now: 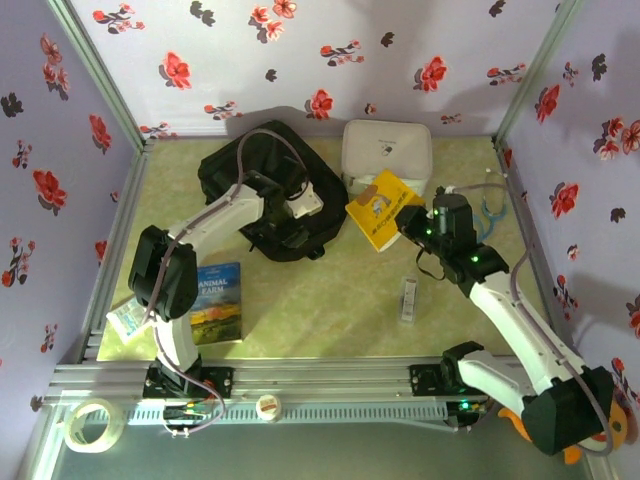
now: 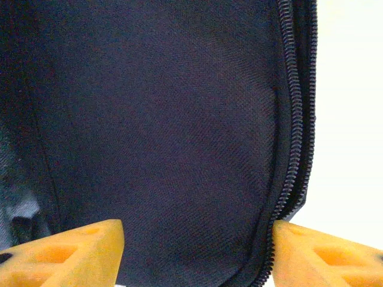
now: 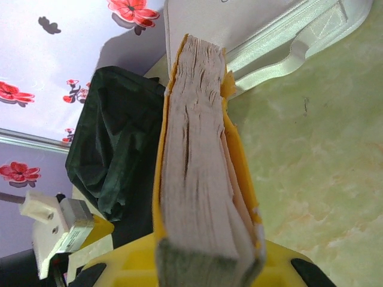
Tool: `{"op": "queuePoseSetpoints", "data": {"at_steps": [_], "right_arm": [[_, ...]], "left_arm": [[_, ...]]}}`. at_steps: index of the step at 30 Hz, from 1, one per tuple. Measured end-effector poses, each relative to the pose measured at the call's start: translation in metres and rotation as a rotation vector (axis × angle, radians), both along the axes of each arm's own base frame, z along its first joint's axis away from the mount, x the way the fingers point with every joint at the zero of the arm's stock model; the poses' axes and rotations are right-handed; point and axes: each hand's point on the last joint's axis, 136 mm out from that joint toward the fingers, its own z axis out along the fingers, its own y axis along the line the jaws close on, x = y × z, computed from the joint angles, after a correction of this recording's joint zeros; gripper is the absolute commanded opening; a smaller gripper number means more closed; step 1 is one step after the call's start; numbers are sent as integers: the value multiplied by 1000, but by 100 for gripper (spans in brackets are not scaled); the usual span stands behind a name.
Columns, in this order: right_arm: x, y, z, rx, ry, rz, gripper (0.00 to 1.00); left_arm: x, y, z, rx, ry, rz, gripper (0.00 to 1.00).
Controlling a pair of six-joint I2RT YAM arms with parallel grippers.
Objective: Pack the student bag
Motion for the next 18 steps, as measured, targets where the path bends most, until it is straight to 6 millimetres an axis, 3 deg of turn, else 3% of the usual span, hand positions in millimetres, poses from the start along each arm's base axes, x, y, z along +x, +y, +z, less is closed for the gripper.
{"op": "queuePoseSetpoints", "data": {"at_steps": [8, 13, 18], "right_arm": [[13, 8, 0, 8, 21, 20, 12], [19, 14, -10, 12, 47, 38, 12], [20, 14, -11, 14, 47, 39, 12]], "left_arm": [[14, 6, 17, 7, -43, 49, 56], [8, 8, -2, 59, 14, 44, 62], [3, 8, -19, 126, 43, 30, 61]]}}
